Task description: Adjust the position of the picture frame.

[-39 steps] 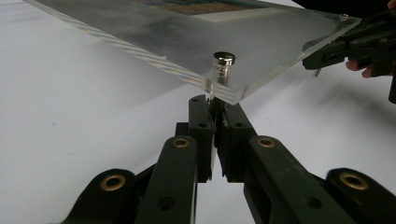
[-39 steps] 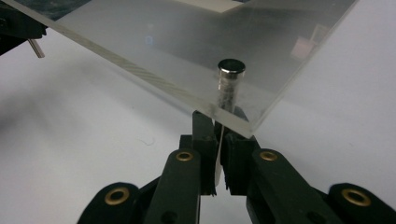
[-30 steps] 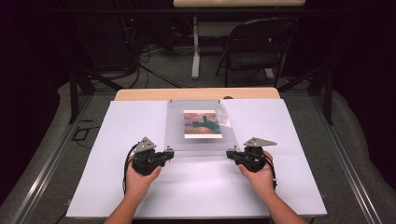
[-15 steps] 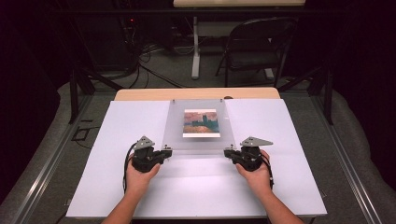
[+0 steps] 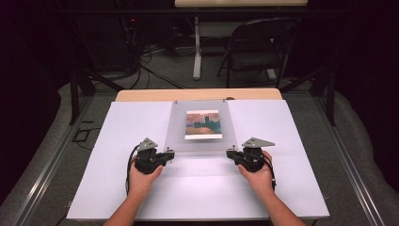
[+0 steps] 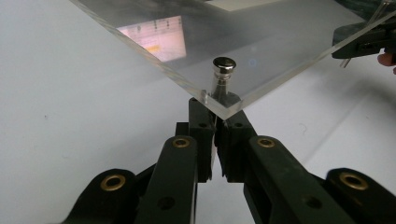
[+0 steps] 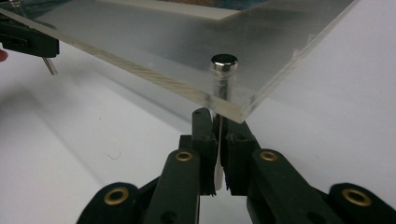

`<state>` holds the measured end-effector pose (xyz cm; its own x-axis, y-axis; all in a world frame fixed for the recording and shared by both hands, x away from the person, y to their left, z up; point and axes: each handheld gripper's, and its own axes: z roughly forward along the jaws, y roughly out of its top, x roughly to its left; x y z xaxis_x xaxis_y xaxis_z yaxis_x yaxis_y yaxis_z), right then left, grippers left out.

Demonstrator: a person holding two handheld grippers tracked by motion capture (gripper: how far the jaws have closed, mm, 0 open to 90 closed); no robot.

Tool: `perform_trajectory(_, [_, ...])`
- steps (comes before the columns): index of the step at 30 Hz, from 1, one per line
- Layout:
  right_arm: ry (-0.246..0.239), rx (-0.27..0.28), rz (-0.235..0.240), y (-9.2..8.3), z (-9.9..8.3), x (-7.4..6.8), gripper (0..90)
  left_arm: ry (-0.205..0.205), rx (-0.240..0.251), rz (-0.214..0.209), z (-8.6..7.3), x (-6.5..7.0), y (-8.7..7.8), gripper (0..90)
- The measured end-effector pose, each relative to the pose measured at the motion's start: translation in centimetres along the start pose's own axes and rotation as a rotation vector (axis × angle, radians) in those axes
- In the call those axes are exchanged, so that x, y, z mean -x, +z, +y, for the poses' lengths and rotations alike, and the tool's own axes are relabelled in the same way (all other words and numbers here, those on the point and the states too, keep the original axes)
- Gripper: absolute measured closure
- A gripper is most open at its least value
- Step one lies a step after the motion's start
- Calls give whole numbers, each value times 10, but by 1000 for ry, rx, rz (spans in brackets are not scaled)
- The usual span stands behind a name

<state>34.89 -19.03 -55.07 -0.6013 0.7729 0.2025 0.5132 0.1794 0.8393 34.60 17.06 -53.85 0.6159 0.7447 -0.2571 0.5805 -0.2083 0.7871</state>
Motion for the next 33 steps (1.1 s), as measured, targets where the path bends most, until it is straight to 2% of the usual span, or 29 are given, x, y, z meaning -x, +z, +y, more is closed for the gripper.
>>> perform_trajectory(17, [-25, -53, -19, 6, -9, 0, 847, 15, -52, 20, -10, 1, 9, 849])
perform_trajectory(20, [-33, -76, -25, 8, -11, 0, 847, 21, -73, 28, -13, 0, 12, 848])
perform_trajectory(21, [-37, -88, -28, 10, -14, 0, 847, 20, -75, 28, -13, 0, 12, 847])
perform_trajectory(33, [-26, -85, -26, 10, -14, -1, 843, 6, -68, 28, -14, 0, 12, 845])
